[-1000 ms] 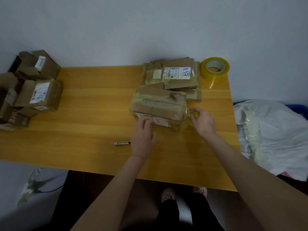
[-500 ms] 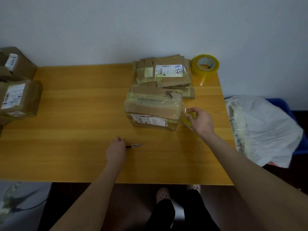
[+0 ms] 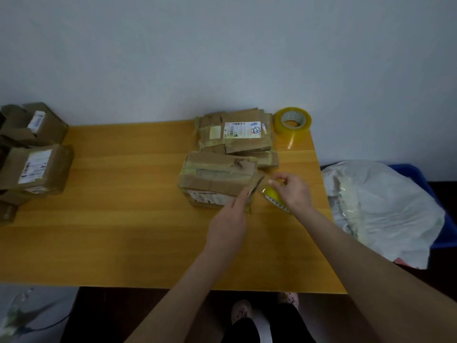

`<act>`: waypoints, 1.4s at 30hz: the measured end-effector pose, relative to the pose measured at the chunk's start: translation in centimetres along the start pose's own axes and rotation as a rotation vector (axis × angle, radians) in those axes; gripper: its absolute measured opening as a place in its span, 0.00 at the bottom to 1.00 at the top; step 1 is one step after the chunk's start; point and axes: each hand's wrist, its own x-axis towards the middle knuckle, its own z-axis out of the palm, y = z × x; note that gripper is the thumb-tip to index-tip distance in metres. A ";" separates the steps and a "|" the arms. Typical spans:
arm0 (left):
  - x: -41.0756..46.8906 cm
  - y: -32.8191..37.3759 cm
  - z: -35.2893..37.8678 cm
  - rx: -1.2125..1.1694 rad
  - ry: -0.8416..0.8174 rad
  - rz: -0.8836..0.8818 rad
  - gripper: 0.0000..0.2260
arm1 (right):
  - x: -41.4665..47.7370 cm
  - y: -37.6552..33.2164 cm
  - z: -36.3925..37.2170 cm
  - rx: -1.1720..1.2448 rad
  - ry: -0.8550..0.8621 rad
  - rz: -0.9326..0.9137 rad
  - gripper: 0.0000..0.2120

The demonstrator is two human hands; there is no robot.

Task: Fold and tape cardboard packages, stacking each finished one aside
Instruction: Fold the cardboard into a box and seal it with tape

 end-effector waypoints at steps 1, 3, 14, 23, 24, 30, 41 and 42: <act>0.8 1.0 0.1 0.044 -0.021 -0.016 0.23 | 0.0 0.0 -0.3 -0.024 0.003 0.012 0.11; 2.1 2.6 0.3 0.125 -0.045 -0.031 0.26 | 0.3 0.1 -0.8 -0.053 0.010 0.034 0.11; 3.6 4.8 2.3 0.236 -0.078 -0.205 0.25 | 1.1 0.8 -1.6 -0.128 -0.024 -0.032 0.11; 3.9 5.5 2.5 0.296 -0.117 -0.260 0.27 | 1.5 0.1 -1.7 -0.188 -0.034 -0.105 0.09; 3.9 5.6 2.5 0.304 -0.118 -0.263 0.27 | 1.5 0.1 -1.8 -0.189 -0.035 -0.100 0.09; 3.7 6.0 2.1 0.341 -0.079 -0.240 0.25 | 2.0 0.3 -2.4 -0.224 -0.042 -0.122 0.09; 4.7 6.4 1.7 0.439 -0.116 -0.278 0.15 | 1.6 0.1 -1.9 -0.279 -0.041 -0.150 0.09; 4.9 6.3 1.7 0.446 -0.115 -0.273 0.14 | 1.6 0.0 -1.8 -0.285 -0.041 -0.151 0.09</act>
